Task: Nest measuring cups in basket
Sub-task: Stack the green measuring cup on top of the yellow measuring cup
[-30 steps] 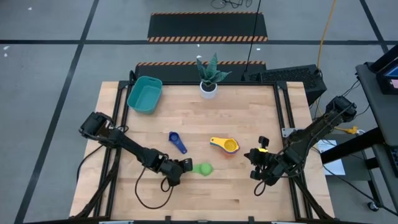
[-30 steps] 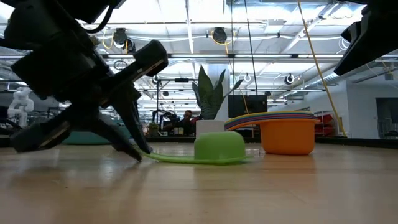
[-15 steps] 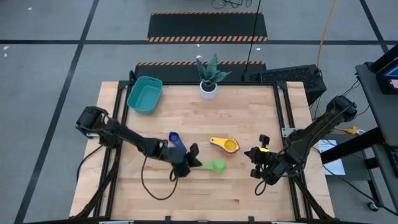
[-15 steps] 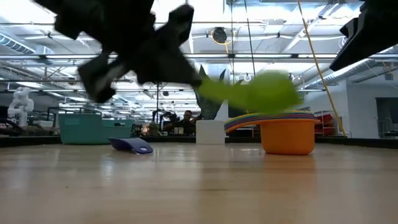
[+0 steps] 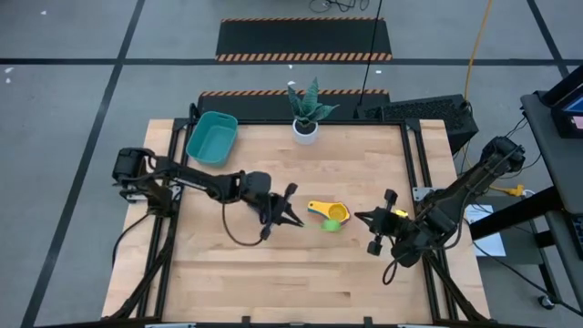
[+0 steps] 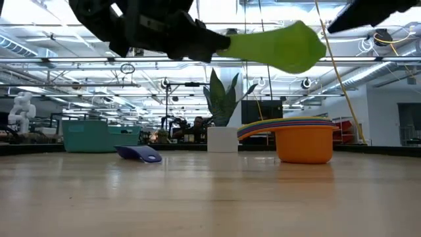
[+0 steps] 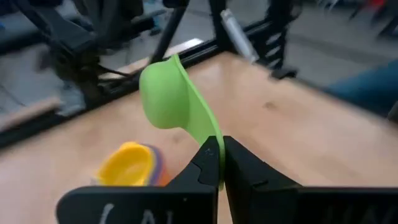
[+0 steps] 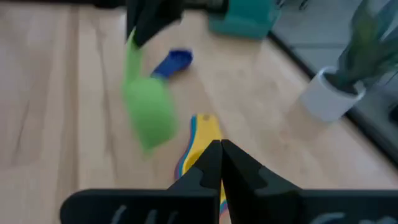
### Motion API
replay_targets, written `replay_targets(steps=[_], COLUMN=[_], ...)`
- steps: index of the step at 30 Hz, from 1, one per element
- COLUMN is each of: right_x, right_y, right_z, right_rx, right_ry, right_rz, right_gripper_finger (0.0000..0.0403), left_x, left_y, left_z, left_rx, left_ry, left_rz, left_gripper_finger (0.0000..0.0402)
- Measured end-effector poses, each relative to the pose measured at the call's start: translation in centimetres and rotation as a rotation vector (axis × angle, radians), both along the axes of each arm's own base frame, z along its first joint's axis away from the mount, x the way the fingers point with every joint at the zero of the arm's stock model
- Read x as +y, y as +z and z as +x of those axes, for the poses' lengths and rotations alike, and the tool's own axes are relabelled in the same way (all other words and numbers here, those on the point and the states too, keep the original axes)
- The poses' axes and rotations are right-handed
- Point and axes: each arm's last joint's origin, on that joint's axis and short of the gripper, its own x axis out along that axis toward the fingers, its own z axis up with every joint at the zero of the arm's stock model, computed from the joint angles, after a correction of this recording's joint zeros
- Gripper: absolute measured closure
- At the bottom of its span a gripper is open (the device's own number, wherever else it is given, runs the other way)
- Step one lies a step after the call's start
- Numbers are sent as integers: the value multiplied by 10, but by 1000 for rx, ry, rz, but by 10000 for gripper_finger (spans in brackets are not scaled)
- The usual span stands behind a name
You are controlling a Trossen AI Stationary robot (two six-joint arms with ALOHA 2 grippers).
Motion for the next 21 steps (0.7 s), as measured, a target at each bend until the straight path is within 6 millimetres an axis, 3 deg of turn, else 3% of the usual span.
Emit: replay_targets(steps=[5, 13, 21], right_x=[4, 13, 16], right_y=[8, 24, 29], right_z=[4, 13, 15], right_rx=[-90, -175, -169], right_ry=[-6, 79, 128], right_rz=[-87, -180, -269], right_gripper_finger=[403, 403, 403], left_x=[10, 21, 45], left_y=[3, -21, -34], left_z=[5, 25, 26], left_rx=[29, 67, 210], left_ry=[30, 116, 206], left_rz=[-222, -401, -637], left_gripper_finger=[386, 387, 392])
